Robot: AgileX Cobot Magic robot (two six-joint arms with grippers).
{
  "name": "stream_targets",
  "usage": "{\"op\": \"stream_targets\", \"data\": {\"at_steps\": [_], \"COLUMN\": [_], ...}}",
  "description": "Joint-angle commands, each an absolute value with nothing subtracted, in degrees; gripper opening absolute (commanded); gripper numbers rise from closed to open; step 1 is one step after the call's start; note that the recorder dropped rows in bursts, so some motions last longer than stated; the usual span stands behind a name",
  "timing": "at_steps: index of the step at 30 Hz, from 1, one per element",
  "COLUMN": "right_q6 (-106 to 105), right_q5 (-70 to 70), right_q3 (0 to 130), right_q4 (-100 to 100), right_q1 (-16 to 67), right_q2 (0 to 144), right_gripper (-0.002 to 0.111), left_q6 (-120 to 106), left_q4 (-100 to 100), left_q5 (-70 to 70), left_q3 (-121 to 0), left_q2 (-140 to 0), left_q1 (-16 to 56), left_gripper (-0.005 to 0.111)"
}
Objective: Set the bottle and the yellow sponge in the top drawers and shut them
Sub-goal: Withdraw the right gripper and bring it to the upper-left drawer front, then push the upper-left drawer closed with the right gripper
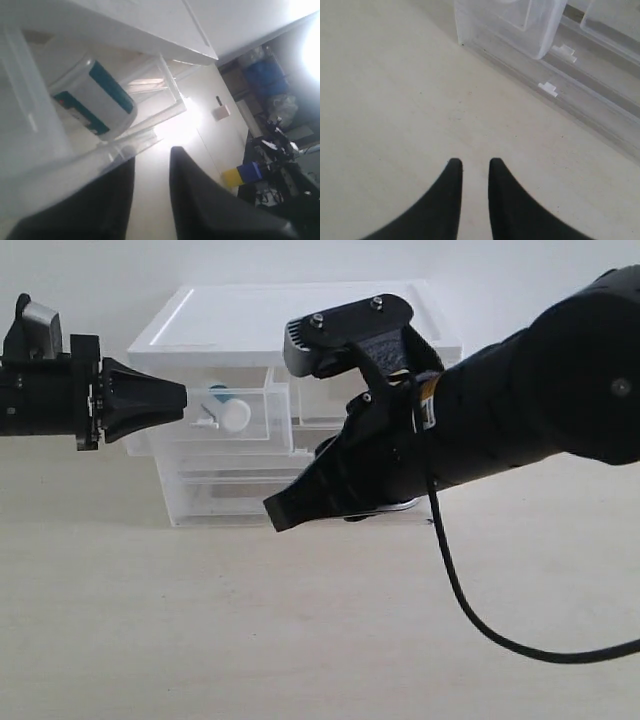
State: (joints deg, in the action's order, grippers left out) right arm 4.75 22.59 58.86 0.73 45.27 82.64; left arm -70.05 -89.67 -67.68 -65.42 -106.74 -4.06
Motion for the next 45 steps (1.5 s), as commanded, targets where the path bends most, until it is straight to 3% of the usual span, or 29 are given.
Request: {"op": "stream_targets", "data": {"at_steps": [1, 3, 7, 12, 16, 27, 45], "right_q6": [4.34, 4.34, 4.75, 6.08, 5.85, 5.04, 6.06], "right_q5": [21.65, 21.0, 14.43, 6.06, 4.99, 5.35, -3.84], "right_q3": [58.69, 58.69, 58.69, 61.26, 64.51, 74.36, 76.11], "right_q4": [0.47, 0.35, 0.34, 0.0, 0.34, 0.8, 0.58], "right_q1": [45.13, 45.13, 45.13, 45.13, 45.13, 40.83, 36.54], "right_q2": [81.82, 82.39, 87.25, 94.9, 98.16, 104.61, 104.66], "right_gripper": [0.015, 0.015, 0.014, 0.014, 0.0, 0.0, 0.0], "left_q6": [-68.3, -68.99, -70.24, -72.42, -73.34, -75.03, -72.82], "left_q4": [-88.34, -88.46, -88.22, -86.88, -86.26, -86.98, -89.14], "left_q5": [-69.96, -69.96, -69.96, -69.96, -69.96, -57.12, -56.34], "left_q3": [-65.48, -63.93, -62.32, -59.57, -59.3, -59.69, -73.07], "left_q2": [-105.62, -105.06, -102.45, -98.78, -98.67, -99.11, -108.72], "left_q1": [-4.13, -4.13, -4.13, -4.13, -4.13, -3.98, -3.98], "left_gripper": [0.023, 0.021, 0.004, 0.004, 0.004, 0.004, 0.004]}}
